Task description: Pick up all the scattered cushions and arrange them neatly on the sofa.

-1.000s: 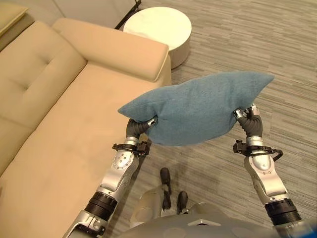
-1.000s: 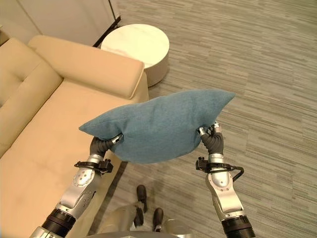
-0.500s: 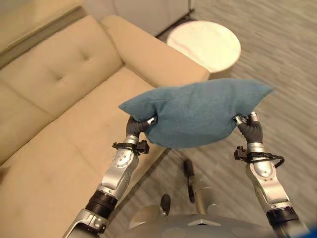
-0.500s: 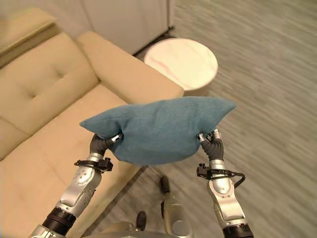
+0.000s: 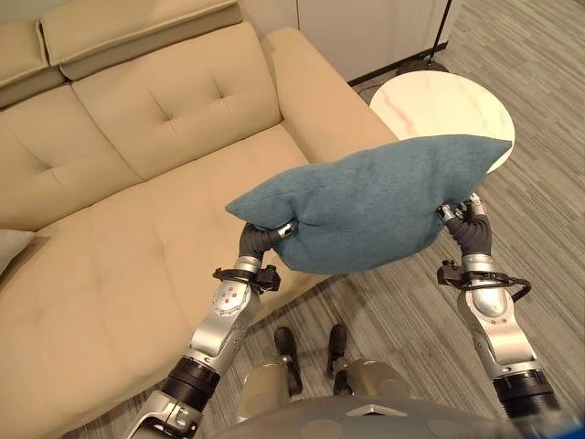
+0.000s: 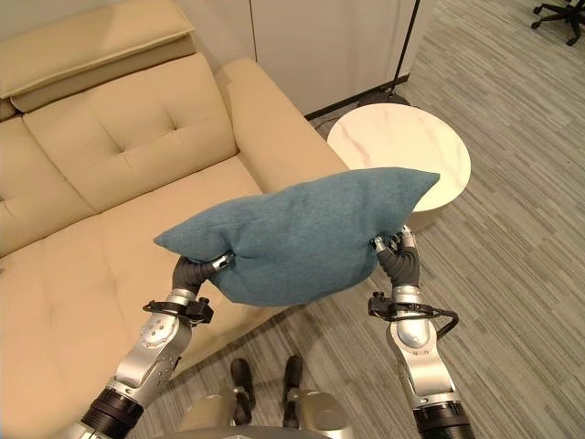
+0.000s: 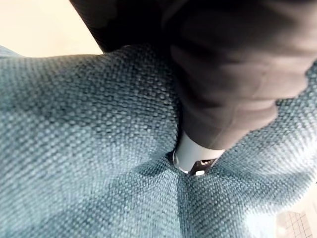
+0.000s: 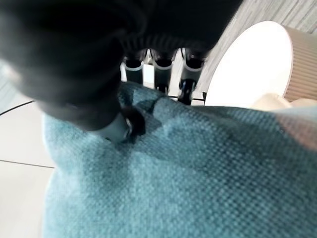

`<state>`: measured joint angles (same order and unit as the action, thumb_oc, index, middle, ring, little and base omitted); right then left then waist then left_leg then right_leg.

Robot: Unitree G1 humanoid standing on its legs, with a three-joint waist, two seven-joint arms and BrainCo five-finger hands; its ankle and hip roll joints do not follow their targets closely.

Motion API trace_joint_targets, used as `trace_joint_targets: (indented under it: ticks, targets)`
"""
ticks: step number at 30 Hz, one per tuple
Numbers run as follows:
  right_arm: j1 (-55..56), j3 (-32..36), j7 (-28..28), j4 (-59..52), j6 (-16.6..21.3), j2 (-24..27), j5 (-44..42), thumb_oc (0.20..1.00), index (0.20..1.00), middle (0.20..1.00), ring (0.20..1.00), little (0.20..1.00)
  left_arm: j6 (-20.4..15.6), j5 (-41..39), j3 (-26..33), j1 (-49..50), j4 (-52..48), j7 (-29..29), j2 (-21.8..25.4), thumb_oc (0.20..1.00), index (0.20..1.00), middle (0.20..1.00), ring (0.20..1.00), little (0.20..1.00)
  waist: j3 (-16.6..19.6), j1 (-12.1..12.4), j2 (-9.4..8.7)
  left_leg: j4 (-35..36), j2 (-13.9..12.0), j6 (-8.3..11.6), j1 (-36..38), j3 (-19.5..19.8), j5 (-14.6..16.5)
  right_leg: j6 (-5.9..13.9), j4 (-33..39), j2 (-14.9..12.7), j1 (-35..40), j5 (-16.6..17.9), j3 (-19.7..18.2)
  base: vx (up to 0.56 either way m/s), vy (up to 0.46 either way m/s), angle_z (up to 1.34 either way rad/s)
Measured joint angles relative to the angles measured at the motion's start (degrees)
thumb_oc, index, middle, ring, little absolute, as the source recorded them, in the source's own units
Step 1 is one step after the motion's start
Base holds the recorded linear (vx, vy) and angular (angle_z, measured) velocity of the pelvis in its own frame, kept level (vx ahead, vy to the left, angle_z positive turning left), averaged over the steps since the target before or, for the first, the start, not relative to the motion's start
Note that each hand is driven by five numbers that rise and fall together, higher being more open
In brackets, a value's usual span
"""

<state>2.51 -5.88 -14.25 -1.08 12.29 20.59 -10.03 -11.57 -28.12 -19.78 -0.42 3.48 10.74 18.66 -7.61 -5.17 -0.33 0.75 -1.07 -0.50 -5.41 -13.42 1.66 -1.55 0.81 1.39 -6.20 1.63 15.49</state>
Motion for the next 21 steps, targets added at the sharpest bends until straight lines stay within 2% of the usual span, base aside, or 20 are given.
trace_joint_targets:
  ticks: [1,2,3,4,5,6,7,8,9,10,11,12,13,14,15,17,19,20,21]
  targets:
    - [0.1,0.0,0.2,-0.3,0.0,0.2,0.1,0.200,0.200,0.200,0.200,0.200,0.0,0.0,0.1,0.2,0.0,-0.1,-0.1,0.200,0.200,0.200,0.200,0.200,-0.1,0.1,0.73,0.8,-0.3,-1.48,1.1,0.0,-2.4,-0.11,-1.5,0.3,-0.1,-0.9,0.0,0.06,0.153,0.05]
    - [0.0,-0.3,0.3,-0.7,0.0,-0.3,0.0,0.200,0.200,0.200,0.200,0.200,0.1,0.0,0.5,0.5,0.0,-0.2,-0.1,0.200,0.200,0.200,0.200,0.200,-0.5,0.4,0.89,1.0,0.2,-2.21,1.7,0.4,-2.6,2.03,-8.5,-1.2,-2.9,-3.2,-0.6,0.06,0.093,0.22]
    - [0.1,-0.1,0.4,-1.1,0.0,-0.4,0.0,0.200,0.200,0.200,0.200,0.200,0.1,0.0,0.7,0.5,0.0,-0.5,0.3,0.200,0.200,0.200,0.200,0.200,-0.5,0.0,1.15,1.1,0.9,-2.60,2.2,1.2,-2.5,2.79,-16.0,-3.0,-6.0,-5.7,-0.9,0.06,0.072,0.29]
    - [0.1,-0.1,0.5,-1.1,0.0,-0.4,0.0,0.200,0.200,0.200,0.200,0.200,0.1,0.0,0.7,0.5,0.0,-0.5,0.4,0.200,0.200,0.200,0.200,0.200,-0.4,-0.1,1.02,1.1,1.3,-2.66,2.3,1.4,-2.4,3.09,-18.3,-3.8,-6.8,-6.6,-1.2,0.08,0.060,0.63]
    - [0.3,-0.3,1.1,-1.1,0.0,-0.4,0.0,0.200,0.200,0.200,0.200,0.200,0.1,0.0,0.9,0.5,0.0,-0.5,1.2,0.200,0.200,0.200,0.200,0.200,-0.3,-0.1,0.88,0.9,2.7,-3.35,2.5,3.2,-1.9,5.50,-24.3,-5.3,-8.9,-8.9,-5.3,0.10,0.053,0.51]
    - [0.3,-0.3,1.3,-1.1,0.0,-0.4,0.0,0.200,0.200,0.200,0.200,0.200,0.1,0.0,0.9,0.5,0.0,-0.5,1.3,0.200,0.200,0.200,0.200,0.200,-0.3,0.0,0.88,0.9,3.0,-3.36,2.5,3.5,-1.9,5.87,-24.8,-5.5,-9.3,-9.1,-5.9,0.12,0.038,0.63]
    - [0.3,-0.5,2.7,-1.1,0.0,-0.7,0.1,0.200,0.200,0.200,0.200,0.200,0.1,0.0,2.3,0.8,-0.1,-0.4,2.0,0.200,0.200,0.200,0.200,0.200,-0.4,0.6,1.02,1.1,3.5,-3.64,2.4,4.7,-1.8,6.23,-25.0,-4.9,-10.0,-10.5,-10.8,0.22,0.005,0.24]
    - [0.4,-0.6,2.9,-1.1,-0.1,-1.1,0.1,0.200,0.200,0.200,0.200,0.200,0.0,0.0,3.0,0.8,-0.1,-0.4,2.2,0.200,0.200,0.200,0.200,0.200,-0.4,1.3,1.02,1.2,3.5,-3.77,2.5,4.7,-1.7,6.24,-24.7,-4.5,-10.8,-10.5,-12.4,0.24,-0.038,0.13]
    - [0.3,-1.3,2.9,-1.1,-0.1,-1.4,0.1,0.200,0.200,0.200,0.200,0.200,0.0,0.0,4.2,0.6,0.1,-0.4,1.8,0.200,0.200,0.200,0.200,0.200,-0.7,1.6,1.45,0.9,3.1,-4.16,2.3,6.2,-0.5,5.95,-26.1,-2.8,-14.7,-10.7,-15.6,0.25,-0.064,0.07]
    - [0.4,-1.5,2.8,-1.1,-0.1,-1.5,0.1,0.200,0.200,0.200,0.200,0.200,-0.1,0.0,4.0,0.2,0.1,-0.4,1.7,0.200,0.200,0.200,0.200,0.200,-1.0,1.1,1.75,0.8,2.5,-3.56,2.5,7.2,0.4,7.25,-21.1,-1.7,-18.1,-9.8,-18.1,0.27,-0.148,0.54]
    - [0.7,-1.4,2.7,-1.1,-0.1,-1.6,0.1,0.200,0.200,0.200,0.200,0.200,-0.1,0.0,3.9,0.3,0.1,-0.4,2.1,0.200,0.200,0.200,0.200,0.200,-0.9,-0.2,0.37,1.4,3.2,-2.71,4.5,8.1,0.5,8.51,-10.1,-2.7,-17.9,-4.7,-19.3,0.26,-0.181,0.83]
    - [1.3,-1.3,2.7,-1.0,0.0,-1.6,0.1,0.200,0.200,0.200,0.200,0.200,-0.1,0.1,3.9,2.0,0.1,-0.5,1.5,0.200,0.200,0.200,0.200,0.200,0.1,-0.1,-0.52,1.1,3.2,-1.30,6.5,9.7,2.8,7.69,-6.8,-3.9,-14.4,-0.4,-17.5,0.33,-0.255,0.82]
    - [1.3,-1.2,2.7,-1.0,0.0,-1.6,0.1,0.200,0.200,0.200,0.200,0.200,0.0,0.1,3.8,2.5,0.1,-0.5,0.4,0.200,0.200,0.200,0.200,0.200,0.3,0.0,-0.31,0.9,2.2,-0.20,6.5,11.0,3.7,7.02,-5.4,-3.7,-13.0,3.3,-15.1,0.23,-0.203,0.74]
    - [1.4,-0.6,2.6,-0.9,0.0,-1.6,0.1,0.200,0.200,0.200,0.200,0.200,0.0,0.1,3.8,2.4,0.1,-0.5,-0.4,0.200,0.200,0.200,0.200,0.200,0.4,-0.5,0.02,0.2,0.7,0.89,6.6,12.7,3.9,5.53,-5.1,-2.8,-11.9,5.0,-13.8,0.22,-0.204,0.82]
    - [1.4,0.3,2.6,-0.3,0.0,-1.5,0.1,0.200,0.200,0.200,0.200,0.200,0.0,0.1,3.5,2.4,0.1,-0.5,-1.4,0.200,0.200,0.200,0.200,0.200,0.5,-0.4,0.19,-1.0,-0.3,1.96,6.5,13.8,4.2,3.28,-5.1,-1.6,-10.7,4.3,-12.3,0.13,-0.160,0.90]
    - [1.0,1.3,2.6,-0.2,0.0,-0.6,0.0,0.200,0.200,0.200,0.200,0.200,0.0,0.1,2.2,2.2,0.1,-0.5,-1.5,0.200,0.200,0.200,0.200,0.200,0.4,-0.2,-0.08,-6.1,-1.3,3.57,5.4,13.6,3.3,0.55,-2.9,-1.2,-7.1,4.3,-9.7,0.09,-0.124,0.68]
    - [-0.1,1.2,2.6,-0.3,0.0,0.6,0.0,0.200,0.200,0.200,0.200,0.200,0.0,0.0,2.1,1.9,0.0,-0.5,-1.7,0.200,0.200,0.200,0.200,0.200,0.0,-0.1,-0.77,-15.2,-1.5,5.29,1.5,11.8,2.9,-0.46,-1.0,-2.0,-4.5,3.4,-9.1,0.05,-0.023,0.44]
    - [-0.1,1.3,2.6,-0.3,0.1,0.8,0.0,0.200,0.200,0.200,0.200,0.200,0.0,0.0,2.1,1.7,0.0,-0.5,-1.9,0.200,0.200,0.200,0.200,0.200,0.0,-0.6,-0.77,-18.9,-2.0,6.00,-0.7,9.4,3.4,-0.54,0.3,-2.3,-3.1,3.5,-8.2,0.09,0.035,0.37]
    - [-0.1,1.3,2.6,-0.3,0.2,0.8,-0.1,0.200,0.200,0.200,0.200,0.200,-0.2,0.0,2.2,1.3,-0.1,-0.6,-1.9,0.200,0.200,0.200,0.200,0.200,-0.1,-0.7,-0.98,-16.4,-3.6,6.22,-1.7,7.5,3.5,-0.42,0.8,-2.2,-1.9,2.6,-7.4,0.15,0.070,0.33]
